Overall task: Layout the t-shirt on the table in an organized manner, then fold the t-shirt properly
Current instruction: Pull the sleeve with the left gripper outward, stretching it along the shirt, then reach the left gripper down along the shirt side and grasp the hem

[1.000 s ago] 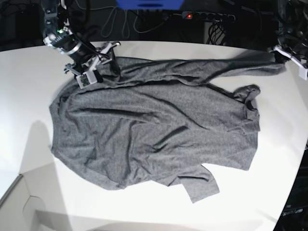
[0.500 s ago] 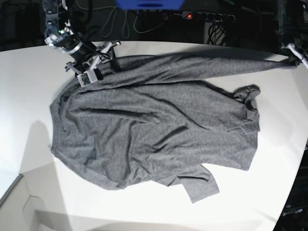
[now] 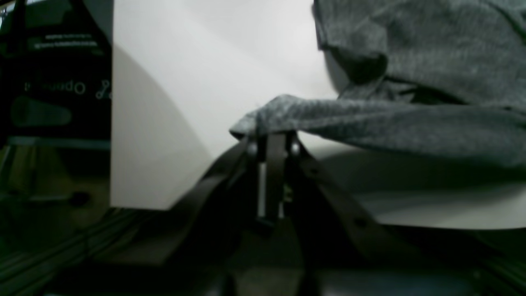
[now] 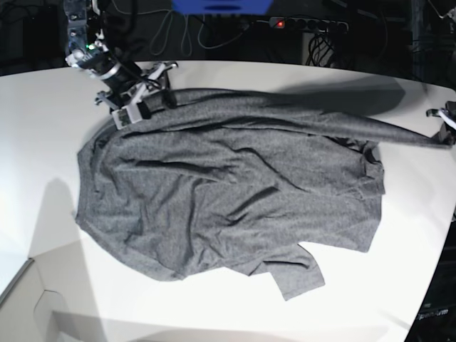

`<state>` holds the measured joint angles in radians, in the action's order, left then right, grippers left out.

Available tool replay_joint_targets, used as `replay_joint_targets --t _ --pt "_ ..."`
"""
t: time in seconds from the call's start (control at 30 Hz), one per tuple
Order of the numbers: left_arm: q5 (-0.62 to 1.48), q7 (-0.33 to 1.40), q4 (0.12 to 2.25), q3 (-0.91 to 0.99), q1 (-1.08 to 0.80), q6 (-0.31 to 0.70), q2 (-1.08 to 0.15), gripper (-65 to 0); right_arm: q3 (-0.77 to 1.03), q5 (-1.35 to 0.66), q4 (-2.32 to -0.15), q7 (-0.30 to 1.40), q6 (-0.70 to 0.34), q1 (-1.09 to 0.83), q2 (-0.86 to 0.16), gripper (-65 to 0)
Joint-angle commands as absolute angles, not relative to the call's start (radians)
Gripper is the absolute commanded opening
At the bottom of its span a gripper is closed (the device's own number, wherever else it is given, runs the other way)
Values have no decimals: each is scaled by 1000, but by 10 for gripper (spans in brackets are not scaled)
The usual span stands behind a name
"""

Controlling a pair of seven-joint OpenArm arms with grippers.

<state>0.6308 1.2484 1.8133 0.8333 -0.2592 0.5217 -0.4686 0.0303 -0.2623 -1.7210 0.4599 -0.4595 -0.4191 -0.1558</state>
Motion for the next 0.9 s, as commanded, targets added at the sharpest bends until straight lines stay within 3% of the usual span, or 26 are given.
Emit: replay_joint_targets --t 0.0,0.33,0.77,0.87 --pt "619 1236 1805 820 -252 524 -483 -646 47 -271 -1732 440 -466 -418 -162 -274" --pt "590 1225 1558 739 -263 526 -401 -643 77 -271 -1587 311 -466 -435 -194 -275" --pt "588 1184 1527 742 -263 526 -400 -639 234 -272 -1589 309 -466 -447 -199 -274" --pt "590 1185 1535 745 -262 526 -400 -593 231 -272 -1589 306 -466 -456 -196 -274"
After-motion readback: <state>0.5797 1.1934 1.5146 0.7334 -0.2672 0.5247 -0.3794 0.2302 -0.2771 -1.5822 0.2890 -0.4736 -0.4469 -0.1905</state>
